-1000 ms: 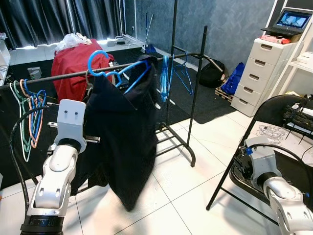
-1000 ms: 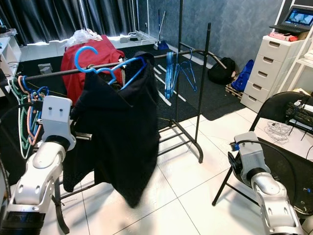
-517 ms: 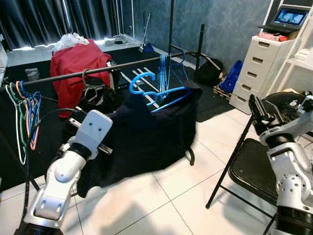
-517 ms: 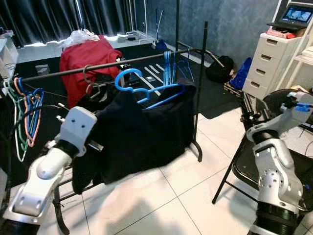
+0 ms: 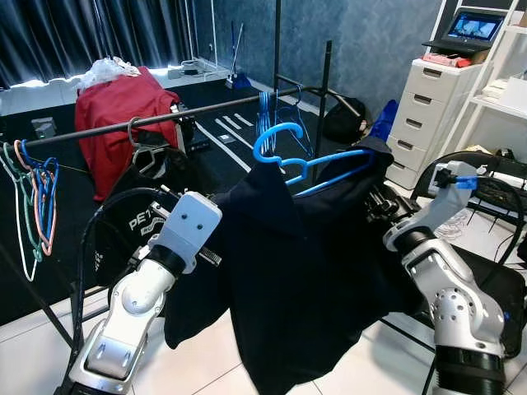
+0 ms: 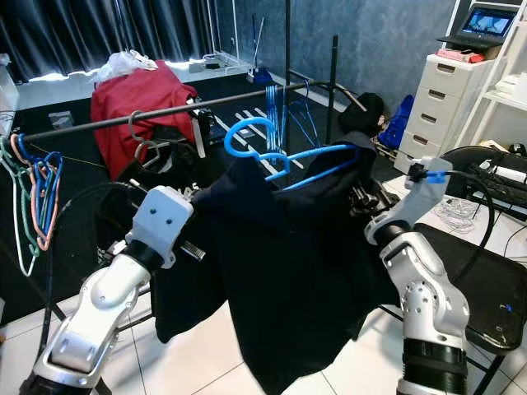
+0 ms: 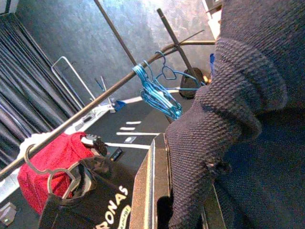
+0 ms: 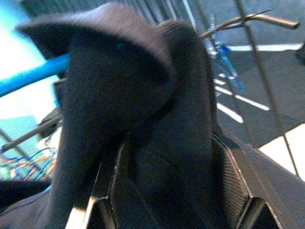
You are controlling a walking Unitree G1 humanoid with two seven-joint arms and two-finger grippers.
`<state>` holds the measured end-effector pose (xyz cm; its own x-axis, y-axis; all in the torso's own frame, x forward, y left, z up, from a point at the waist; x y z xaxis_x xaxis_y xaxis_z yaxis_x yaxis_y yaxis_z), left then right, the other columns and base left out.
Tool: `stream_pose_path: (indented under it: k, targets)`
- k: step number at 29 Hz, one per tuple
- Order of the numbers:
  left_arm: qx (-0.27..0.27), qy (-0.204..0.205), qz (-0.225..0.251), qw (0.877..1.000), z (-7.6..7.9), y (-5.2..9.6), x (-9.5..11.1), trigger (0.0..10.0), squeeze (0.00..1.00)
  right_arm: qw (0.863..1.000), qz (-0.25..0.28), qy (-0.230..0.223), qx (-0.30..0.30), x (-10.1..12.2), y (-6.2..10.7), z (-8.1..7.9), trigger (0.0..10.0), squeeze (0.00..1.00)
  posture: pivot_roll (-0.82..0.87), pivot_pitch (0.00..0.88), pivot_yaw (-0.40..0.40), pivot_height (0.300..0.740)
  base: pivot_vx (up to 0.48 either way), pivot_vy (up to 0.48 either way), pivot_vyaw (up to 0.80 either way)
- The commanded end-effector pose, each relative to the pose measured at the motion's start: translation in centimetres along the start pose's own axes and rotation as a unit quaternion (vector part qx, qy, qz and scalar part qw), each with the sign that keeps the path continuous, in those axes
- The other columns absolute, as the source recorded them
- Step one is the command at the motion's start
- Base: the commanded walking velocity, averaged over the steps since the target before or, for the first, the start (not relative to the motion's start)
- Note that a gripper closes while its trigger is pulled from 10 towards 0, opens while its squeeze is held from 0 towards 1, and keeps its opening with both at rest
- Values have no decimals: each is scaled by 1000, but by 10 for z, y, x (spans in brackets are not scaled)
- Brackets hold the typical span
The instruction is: Hang hanger
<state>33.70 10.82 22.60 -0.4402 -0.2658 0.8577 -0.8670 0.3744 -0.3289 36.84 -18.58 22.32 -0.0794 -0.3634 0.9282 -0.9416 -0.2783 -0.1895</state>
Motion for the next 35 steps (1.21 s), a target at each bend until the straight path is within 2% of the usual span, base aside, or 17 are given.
stream_pose_path:
  k: [1, 5, 7, 8, 10, 11, 12, 13, 15, 16, 17, 18, 21, 25, 26, 28, 35]
  targets:
    - [-5, -6, 33, 999, 3, -2, 15, 10000, 0, 997, -21, 5, 68, -3, 8, -23, 10000, 0, -59, 0, -16, 740, 0, 0, 0]
    - [-6, -8, 29, 1000, 4, -2, 13, 10000, 0, 994, -40, 25, 94, -7, 23, -25, 10000, 0, -60, 0, -16, 740, 0, 0, 0]
    - [-5, -9, 27, 1000, 5, -2, 12, 10000, 0, 993, -49, 37, 96, -9, 28, -22, 10000, 0, -61, 0, -16, 740, 0, 0, 0]
    - [-3, -10, 25, 1000, 4, -2, 11, 10000, 0, 994, -58, 44, 79, -11, 34, -12, 10000, 0, -66, 0, -13, 740, 0, 0, 0]
    - [-3, -10, 25, 1000, 4, -2, 11, 10000, 0, 994, -58, 44, 79, -11, 34, -12, 10000, 0, -66, 0, -13, 740, 0, 0, 0]
    - [-1, -11, 24, 1000, 3, -3, 10, 10000, 0, 994, -65, 50, 74, -13, 41, -6, 10000, 1000, -70, 0, -11, 740, 0, 0, 0]
    - [-1, -11, 24, 1000, 3, -3, 10, 10000, 0, 994, -65, 50, 74, -13, 41, -6, 10000, 1000, -70, 0, -11, 740, 0, 0, 0]
    - [-1, -12, 25, 1000, 2, -3, 10, 10000, 0, 992, -79, 51, 84, -17, 51, -6, 10000, 1000, -74, 0, -8, 740, 0, 0, 0]
    - [-1, -12, 25, 1000, 2, -3, 10, 10000, 0, 992, -79, 51, 84, -17, 51, -6, 10000, 1000, -74, 0, -8, 740, 0, 0, 0]
    - [-2, -12, 26, 1000, 3, -4, 10, 10000, 0, 989, -92, 54, 99, -20, 61, -9, 10000, 302, -74, 0, -7, 740, 0, 0, 0]
    - [-2, -12, 26, 1000, 3, -4, 10, 10000, 0, 989, -92, 54, 99, -20, 61, -9, 10000, 302, -74, 0, -7, 740, 0, 0, 0]
    - [-4, -12, 27, 1000, 3, -4, 10, 10000, 0, 984, -109, 54, 127, -23, 74, -16, 10000, 0, -76, 0, -6, 740, 0, 0, 0]
    - [-5, -13, 27, 1000, 4, -4, 10, 10000, 0, 979, -124, 55, 155, -24, 86, -23, 10000, 0, -81, 0, -4, 740, 0, 0, 0]
    - [-7, -13, 26, 1000, 5, -4, 8, 10000, 0, 955, -128, 41, 263, -13, 112, -59, 10000, 0, -84, 0, -4, 740, 0, 0, 0]
    - [-7, -13, 26, 1000, 5, -4, 8, 10000, 0, 955, -128, 41, 263, -13, 112, -59, 10000, 0, -84, 0, -4, 740, 0, 0, 0]
    - [-9, -14, 24, 1000, 7, -3, 6, 10000, 0, 943, -148, 39, 296, -18, 123, -74, 10000, 0, -85, 0, -5, 740, 0, 0, 0]
    - [-9, -15, 21, 1000, 6, -2, 4, 10000, 0, 948, -158, 50, 272, -21, 122, -67, 10000, 0, -84, 0, -5, 740, 0, 0, 0]
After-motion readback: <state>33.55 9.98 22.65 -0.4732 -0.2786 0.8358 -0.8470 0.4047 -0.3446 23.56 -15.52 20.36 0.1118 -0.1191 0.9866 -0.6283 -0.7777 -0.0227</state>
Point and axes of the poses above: a point about 5 cm out from each wrist's last joint towards the gripper, its own y axis pointing back from the gripper into the wrist, its own x axis along the axis of the wrist's last joint, z = x × y, the point moved 6 cm from there along -y, pointing out of the wrist towards the gripper, and after that the axes turned 5 degrees about y, right-handed, at the moved point
